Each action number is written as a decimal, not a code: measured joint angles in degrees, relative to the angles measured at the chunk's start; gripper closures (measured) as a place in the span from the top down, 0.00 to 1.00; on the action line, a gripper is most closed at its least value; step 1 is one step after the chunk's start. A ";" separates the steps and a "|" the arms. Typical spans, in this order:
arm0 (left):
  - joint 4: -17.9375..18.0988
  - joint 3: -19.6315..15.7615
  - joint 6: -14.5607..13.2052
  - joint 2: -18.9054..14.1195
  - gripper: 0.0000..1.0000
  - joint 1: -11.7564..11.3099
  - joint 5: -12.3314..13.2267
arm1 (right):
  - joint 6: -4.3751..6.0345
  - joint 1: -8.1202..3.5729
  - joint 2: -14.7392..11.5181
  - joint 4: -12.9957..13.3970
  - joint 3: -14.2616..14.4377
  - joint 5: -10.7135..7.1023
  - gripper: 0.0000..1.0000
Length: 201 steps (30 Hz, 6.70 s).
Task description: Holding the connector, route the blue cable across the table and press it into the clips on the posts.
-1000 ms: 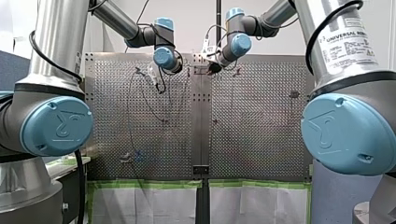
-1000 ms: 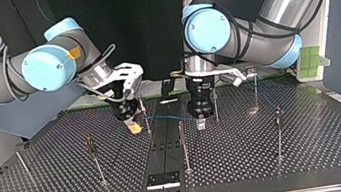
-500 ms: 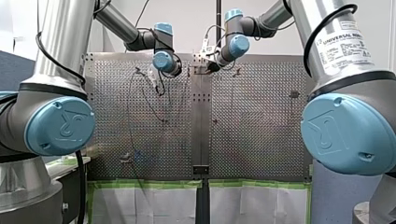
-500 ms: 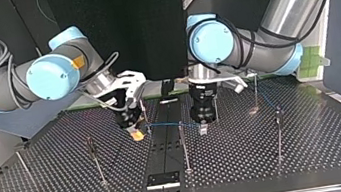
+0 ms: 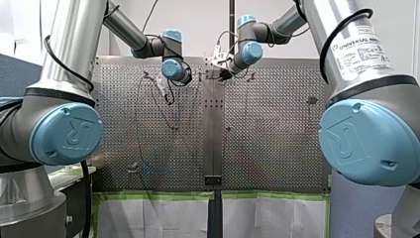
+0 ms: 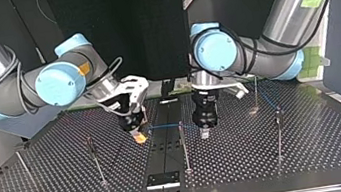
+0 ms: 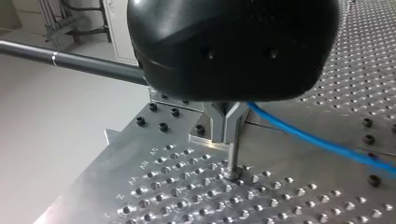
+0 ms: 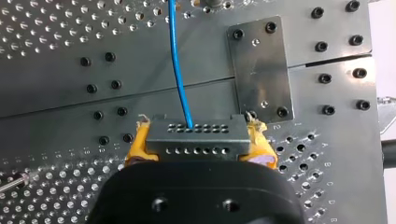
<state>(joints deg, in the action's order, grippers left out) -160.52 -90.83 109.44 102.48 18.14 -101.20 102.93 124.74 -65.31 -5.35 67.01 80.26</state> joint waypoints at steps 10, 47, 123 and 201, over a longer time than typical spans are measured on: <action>-0.60 2.95 0.08 3.01 0.00 -1.37 2.36 | 0.86 -0.19 2.24 0.22 -2.21 -0.33 0.00; -12.70 6.80 -3.18 1.71 1.00 -1.09 -2.10 | 1.16 -4.57 4.35 0.00 -6.15 -1.41 0.00; -20.92 19.87 -4.94 8.72 1.00 16.69 -14.05 | 0.53 -6.91 2.15 -1.14 -3.45 -0.97 0.00; -23.59 28.54 -7.52 18.46 0.00 16.64 -24.62 | 1.40 -6.67 2.11 -1.02 -2.37 -2.02 0.00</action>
<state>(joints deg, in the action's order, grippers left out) -184.11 -62.30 101.92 120.94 34.78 -125.81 104.33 118.07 -63.20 -6.38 64.63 78.23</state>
